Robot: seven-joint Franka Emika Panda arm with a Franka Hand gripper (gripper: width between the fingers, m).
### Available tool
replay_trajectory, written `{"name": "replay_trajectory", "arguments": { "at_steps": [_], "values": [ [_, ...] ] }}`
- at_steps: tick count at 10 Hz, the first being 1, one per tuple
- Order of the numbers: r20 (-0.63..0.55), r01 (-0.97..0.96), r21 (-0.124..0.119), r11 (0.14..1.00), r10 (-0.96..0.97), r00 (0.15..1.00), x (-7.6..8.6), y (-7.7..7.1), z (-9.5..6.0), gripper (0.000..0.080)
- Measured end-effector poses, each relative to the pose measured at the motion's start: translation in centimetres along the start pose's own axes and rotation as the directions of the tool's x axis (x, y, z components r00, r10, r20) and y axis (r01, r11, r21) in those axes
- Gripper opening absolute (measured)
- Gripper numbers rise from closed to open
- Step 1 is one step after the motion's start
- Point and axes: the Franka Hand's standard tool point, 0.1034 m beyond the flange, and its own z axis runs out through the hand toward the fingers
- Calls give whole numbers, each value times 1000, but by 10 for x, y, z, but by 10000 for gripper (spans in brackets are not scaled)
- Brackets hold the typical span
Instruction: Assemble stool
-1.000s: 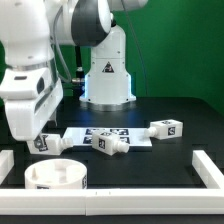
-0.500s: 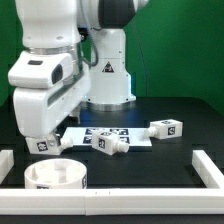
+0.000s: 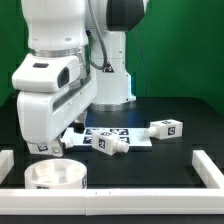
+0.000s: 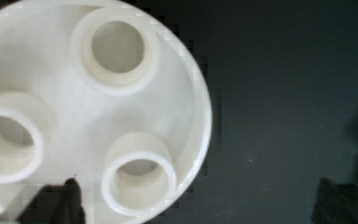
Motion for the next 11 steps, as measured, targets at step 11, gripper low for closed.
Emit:
{"name": "replay_trajectory", "arguments": {
  "at_steps": [11],
  "values": [
    [-19, 85, -57, 995, -86, 996, -16, -10, 48, 367]
  ]
}}
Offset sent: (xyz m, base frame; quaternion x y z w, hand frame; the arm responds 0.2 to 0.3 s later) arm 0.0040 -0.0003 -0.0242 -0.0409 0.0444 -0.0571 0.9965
